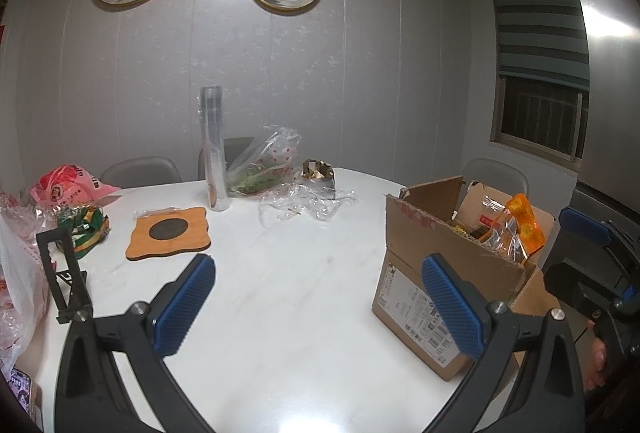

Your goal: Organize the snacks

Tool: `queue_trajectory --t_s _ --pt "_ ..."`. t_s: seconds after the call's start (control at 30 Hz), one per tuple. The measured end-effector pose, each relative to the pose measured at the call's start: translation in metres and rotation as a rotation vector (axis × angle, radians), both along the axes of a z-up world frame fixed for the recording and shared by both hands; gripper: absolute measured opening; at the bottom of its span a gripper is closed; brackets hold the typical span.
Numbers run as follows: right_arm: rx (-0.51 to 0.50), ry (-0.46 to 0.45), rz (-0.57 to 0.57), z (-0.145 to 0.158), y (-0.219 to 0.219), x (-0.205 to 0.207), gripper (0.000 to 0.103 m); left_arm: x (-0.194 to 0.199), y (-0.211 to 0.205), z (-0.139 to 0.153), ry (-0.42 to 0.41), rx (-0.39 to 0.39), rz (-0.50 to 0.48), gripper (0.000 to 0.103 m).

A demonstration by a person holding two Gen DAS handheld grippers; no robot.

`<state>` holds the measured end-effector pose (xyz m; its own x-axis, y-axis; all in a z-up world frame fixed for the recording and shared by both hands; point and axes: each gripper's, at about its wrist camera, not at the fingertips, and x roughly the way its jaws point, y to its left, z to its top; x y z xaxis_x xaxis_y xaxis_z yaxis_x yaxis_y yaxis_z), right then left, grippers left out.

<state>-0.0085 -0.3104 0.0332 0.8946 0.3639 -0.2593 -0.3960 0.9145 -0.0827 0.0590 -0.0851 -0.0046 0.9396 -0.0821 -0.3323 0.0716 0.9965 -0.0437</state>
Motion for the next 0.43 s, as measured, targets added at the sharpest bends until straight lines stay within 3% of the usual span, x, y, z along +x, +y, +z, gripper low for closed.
queue_trajectory --t_s 0.43 --pt "0.001 0.003 0.002 -0.0013 0.0013 -0.0011 0.103 0.0006 -0.0004 0.0003 0.0 -0.001 -0.013 0.102"
